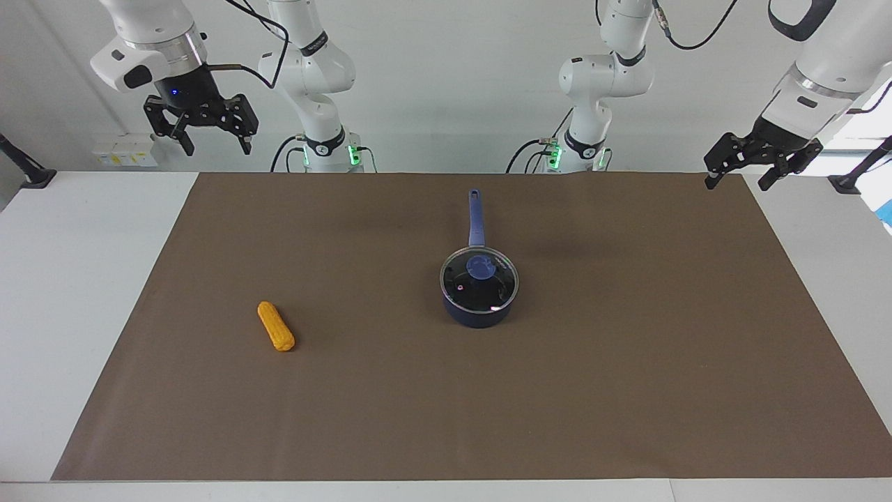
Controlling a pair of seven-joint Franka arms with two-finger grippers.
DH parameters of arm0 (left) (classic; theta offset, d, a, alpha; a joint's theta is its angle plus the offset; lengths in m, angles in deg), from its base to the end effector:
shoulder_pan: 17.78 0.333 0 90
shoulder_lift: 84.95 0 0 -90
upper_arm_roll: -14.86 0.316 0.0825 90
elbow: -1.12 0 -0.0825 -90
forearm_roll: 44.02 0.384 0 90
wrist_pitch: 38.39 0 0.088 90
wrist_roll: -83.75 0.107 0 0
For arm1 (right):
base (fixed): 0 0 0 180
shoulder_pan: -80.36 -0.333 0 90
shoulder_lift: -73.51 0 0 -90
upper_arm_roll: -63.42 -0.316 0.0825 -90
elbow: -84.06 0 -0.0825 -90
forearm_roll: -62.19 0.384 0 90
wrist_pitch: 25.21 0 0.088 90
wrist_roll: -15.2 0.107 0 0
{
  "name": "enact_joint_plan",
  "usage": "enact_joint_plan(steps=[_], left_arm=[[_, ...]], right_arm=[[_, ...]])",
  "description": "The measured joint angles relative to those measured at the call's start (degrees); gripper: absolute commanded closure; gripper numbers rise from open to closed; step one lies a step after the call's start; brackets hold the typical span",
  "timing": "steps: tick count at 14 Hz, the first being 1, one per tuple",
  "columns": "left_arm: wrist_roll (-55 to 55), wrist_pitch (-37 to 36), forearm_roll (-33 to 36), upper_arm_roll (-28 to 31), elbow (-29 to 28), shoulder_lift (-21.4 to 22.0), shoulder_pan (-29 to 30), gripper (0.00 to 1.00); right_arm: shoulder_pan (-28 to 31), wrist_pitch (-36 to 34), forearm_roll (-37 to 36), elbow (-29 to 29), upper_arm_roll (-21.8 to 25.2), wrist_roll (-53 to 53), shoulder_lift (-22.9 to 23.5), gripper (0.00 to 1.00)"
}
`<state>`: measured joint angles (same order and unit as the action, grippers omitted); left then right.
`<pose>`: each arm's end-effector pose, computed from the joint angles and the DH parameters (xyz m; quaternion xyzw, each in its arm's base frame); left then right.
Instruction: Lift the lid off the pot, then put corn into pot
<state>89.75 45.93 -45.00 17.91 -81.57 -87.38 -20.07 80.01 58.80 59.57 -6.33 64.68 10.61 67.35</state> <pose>0.5579 0.0047 0.6519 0.9989 -0.0465 -0.0065 0.0078 0.5093 -0.0141 0.6695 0.9993 0.0298 -0.0030 0.0214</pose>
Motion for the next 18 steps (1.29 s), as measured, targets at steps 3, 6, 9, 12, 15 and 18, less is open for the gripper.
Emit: enact_joint_plan(steps=[3,6,9,12,15,18], left_arm=[[0.26,-0.16,0.0,-0.05,0.0,0.0,-0.2,0.0],[0.26,-0.23,0.0,-0.04,0.0,0.01,-0.22,0.0],[0.26,-0.24,0.0,0.11,0.0,0.01,0.02,0.0],[0.26,-0.35,0.0,0.31,0.0,0.04,0.44,0.0],[0.26,-0.36,0.0,0.58,0.0,0.06,0.58,0.0],[0.26,-0.36,0.0,0.24,-0.02,0.07,0.51,0.0]], right_arm=[[0.05,0.28,0.0,0.48,0.03,0.0,0.15,0.0],[0.05,0.28,0.0,0.46,0.03,0.0,0.15,0.0],[0.05,0.28,0.0,0.42,0.03,0.0,0.15,0.0],[0.05,0.28,0.0,0.16,0.03,0.0,0.14,0.0],[0.05,0.28,0.0,0.14,0.04,0.0,0.11,0.0],[0.05,0.25,0.0,0.14,0.04,0.0,0.09,0.0]])
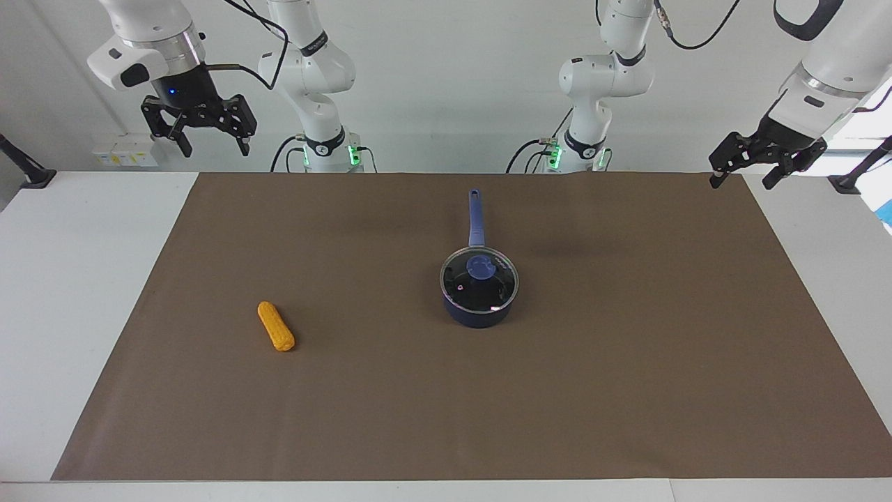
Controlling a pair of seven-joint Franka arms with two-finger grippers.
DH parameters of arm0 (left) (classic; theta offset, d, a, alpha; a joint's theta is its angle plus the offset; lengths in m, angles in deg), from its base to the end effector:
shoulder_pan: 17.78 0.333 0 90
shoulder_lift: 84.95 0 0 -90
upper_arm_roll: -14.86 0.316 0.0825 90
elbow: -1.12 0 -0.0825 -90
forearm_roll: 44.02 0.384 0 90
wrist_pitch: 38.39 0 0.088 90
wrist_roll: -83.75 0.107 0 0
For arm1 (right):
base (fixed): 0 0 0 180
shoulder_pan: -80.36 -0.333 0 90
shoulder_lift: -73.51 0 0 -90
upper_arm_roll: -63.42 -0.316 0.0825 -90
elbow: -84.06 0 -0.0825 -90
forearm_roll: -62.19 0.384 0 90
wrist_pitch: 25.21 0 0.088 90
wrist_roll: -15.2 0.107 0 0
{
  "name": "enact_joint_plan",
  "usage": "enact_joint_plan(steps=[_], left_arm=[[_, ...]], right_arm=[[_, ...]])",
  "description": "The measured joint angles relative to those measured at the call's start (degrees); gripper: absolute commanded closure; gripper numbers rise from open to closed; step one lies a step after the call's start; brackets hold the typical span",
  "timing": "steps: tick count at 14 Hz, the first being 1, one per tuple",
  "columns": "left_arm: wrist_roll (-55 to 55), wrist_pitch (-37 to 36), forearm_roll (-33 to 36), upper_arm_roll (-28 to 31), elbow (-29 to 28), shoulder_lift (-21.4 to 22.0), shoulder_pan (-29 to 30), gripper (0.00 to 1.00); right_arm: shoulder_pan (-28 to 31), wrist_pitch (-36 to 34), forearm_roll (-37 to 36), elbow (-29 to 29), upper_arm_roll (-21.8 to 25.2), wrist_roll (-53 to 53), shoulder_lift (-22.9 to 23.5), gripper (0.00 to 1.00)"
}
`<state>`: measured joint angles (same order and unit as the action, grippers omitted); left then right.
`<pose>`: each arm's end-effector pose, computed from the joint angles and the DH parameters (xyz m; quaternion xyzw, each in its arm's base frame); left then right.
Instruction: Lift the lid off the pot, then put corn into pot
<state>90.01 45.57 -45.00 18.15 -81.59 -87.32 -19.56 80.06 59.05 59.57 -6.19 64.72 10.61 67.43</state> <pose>0.5568 0.0119 0.6518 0.9990 -0.0423 -0.0092 0.0080 0.5102 -0.0149 0.6703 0.9993 0.0291 -0.0003 0.0216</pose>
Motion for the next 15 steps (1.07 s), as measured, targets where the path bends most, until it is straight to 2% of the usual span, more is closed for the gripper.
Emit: enact_joint_plan(steps=[5,9,11,15], left_arm=[[0.08,-0.19,0.0,-1.03,-0.11,0.0,-0.34,0.0],[0.14,-0.4,0.0,-1.39,-0.76,-0.56,-3.29,0.0],[-0.19,-0.34,0.0,-1.47,-1.14,-1.41,-5.74,0.0],[-2.91,1.56,0.0,-1.6,-2.47,-2.36,-9.92,0.0]], right_arm=[[-0.02,0.44,0.0,-2.31,-0.03,-0.28,-0.04,0.0],[-0.24,11.6,0.01,-10.86,-0.25,-2.76,1.05,0.0],[-0.31,15.3,0.01,-13.79,-0.28,-5.48,3.32,0.0],[-0.04,22.11,0.01,-15.3,-0.18,-13.64,10.07,0.0]])
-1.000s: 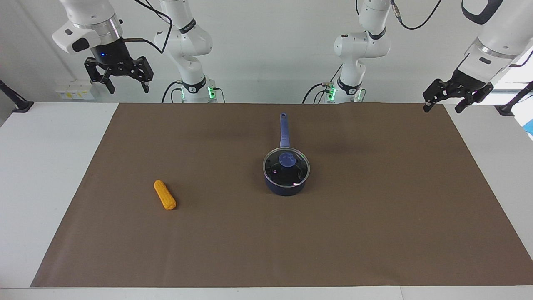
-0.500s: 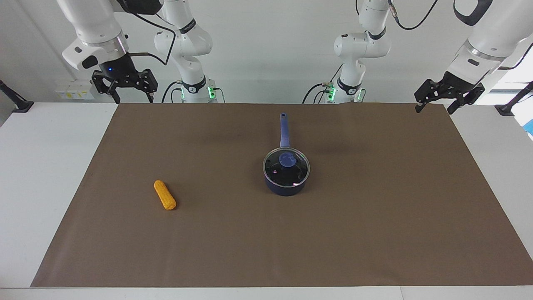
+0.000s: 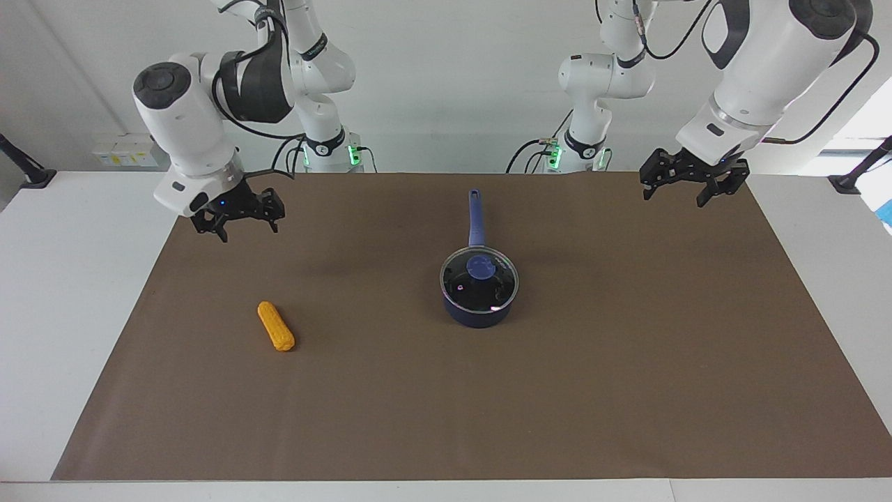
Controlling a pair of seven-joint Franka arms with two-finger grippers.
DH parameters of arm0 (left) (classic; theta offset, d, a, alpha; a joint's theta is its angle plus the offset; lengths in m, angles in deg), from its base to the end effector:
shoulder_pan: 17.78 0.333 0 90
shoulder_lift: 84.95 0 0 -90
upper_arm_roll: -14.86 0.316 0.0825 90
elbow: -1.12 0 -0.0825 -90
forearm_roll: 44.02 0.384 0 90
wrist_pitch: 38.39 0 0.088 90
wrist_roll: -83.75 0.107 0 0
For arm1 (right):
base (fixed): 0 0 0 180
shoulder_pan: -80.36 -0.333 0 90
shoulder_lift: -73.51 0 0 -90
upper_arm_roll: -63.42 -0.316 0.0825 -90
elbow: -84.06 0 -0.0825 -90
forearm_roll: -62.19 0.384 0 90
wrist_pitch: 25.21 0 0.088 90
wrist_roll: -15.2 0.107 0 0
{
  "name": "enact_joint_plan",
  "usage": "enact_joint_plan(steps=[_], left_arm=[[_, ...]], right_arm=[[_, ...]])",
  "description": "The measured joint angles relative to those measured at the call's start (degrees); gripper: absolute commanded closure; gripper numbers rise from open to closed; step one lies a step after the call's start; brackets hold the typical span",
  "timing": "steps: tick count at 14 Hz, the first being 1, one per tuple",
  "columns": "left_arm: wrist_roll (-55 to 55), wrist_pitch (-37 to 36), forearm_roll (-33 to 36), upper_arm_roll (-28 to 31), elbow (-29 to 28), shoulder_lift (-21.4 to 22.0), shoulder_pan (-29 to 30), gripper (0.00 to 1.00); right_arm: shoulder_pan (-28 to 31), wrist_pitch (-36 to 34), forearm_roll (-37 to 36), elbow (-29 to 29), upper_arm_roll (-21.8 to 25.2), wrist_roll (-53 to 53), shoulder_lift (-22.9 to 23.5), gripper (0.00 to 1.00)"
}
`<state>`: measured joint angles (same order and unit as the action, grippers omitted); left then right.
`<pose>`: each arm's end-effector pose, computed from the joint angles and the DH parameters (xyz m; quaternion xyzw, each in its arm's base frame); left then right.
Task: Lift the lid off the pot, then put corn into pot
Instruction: 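Reach the left gripper to the pot lid while the right gripper reaches the corn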
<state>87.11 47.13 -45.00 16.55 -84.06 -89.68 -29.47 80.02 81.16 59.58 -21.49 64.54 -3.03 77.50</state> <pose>0.5625 -0.1019 0.6108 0.9924 -0.1166 -0.0386 0.0051 0.5756 -0.0112 0.4802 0.9867 0.1585 -0.0310 0.0175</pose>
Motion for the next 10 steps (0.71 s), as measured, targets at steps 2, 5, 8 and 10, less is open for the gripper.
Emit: enact_joint_plan(steps=[2,5,8,10], left_arm=[[-2.29,1.18,0.0,-0.06,-0.85,-0.12,-2.16,0.0],[-6.53,2.6,0.0,-0.11,-1.55,-1.49,-5.97,0.0],[-10.73,4.17,0.0,-0.19,-1.67,-4.33,-9.74,0.0],[-13.32,5.52,0.0,-0.16,-1.74,-6.29,-11.89,0.0]], right_arm=[[0.12,6.44,0.0,-1.22,0.15,-4.63,2.96,0.0],[0.18,15.09,-0.02,-2.76,0.16,-11.7,7.89,0.0],[0.33,21.03,-0.03,-2.91,0.2,-20.12,12.46,0.0],[0.65,21.84,-0.03,-2.98,0.2,-22.76,14.73,0.0]])
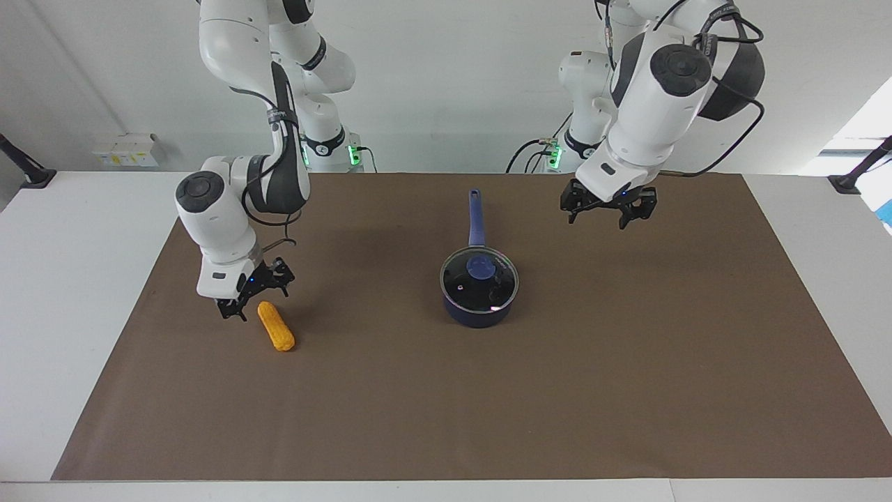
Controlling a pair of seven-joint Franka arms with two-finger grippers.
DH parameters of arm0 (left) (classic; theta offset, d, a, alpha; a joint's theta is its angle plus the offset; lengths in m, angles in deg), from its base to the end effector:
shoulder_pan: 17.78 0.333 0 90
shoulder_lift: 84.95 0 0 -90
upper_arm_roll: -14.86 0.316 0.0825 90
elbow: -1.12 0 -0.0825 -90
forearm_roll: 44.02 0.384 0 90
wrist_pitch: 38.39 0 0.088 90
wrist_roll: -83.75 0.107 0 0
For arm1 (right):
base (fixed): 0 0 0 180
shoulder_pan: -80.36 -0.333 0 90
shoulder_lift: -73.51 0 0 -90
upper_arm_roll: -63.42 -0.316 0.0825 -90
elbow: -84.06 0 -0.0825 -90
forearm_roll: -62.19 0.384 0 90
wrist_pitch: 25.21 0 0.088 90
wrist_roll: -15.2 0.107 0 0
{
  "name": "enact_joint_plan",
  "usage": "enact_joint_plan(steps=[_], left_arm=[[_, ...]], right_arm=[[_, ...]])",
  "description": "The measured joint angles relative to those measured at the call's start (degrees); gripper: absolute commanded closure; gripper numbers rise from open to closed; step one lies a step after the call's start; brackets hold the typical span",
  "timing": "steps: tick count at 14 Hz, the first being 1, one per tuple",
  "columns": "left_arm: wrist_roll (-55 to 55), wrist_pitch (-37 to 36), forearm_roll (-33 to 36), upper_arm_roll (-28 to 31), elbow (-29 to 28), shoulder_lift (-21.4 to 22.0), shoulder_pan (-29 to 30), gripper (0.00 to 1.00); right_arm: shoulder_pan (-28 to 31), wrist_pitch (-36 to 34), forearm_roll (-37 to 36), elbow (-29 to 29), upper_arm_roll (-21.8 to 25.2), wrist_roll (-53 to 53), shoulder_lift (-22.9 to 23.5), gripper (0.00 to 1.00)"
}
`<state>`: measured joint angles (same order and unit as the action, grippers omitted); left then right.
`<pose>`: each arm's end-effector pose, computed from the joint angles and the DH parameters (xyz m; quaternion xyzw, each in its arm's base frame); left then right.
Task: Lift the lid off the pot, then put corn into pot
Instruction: 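Reach the left gripper to the pot lid while the right gripper reaches the corn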
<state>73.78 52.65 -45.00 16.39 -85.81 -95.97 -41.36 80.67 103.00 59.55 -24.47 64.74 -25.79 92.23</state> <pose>0.5620 -0.2310 0.5392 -0.9927 0.1045 0.0595 0.0109 0.6247 -0.0184 0.3336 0.9363 0.3505 -0.0002 0.0235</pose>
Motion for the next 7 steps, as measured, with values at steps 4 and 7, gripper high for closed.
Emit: enact_joint_plan(steps=[4,7], left_arm=[[-6.19,4.96,0.3,-0.01,-0.05,-4.66,-4.54,0.0],[-12.41,8.58,0.4,-0.04,-0.05,-6.86,-7.34,0.0]], right_arm=[[0.08,3.83,0.0,-0.12,0.01,-1.99,2.16,0.0],[-0.06,7.87,0.0,-0.38,-0.14,-1.99,3.48,0.0]])
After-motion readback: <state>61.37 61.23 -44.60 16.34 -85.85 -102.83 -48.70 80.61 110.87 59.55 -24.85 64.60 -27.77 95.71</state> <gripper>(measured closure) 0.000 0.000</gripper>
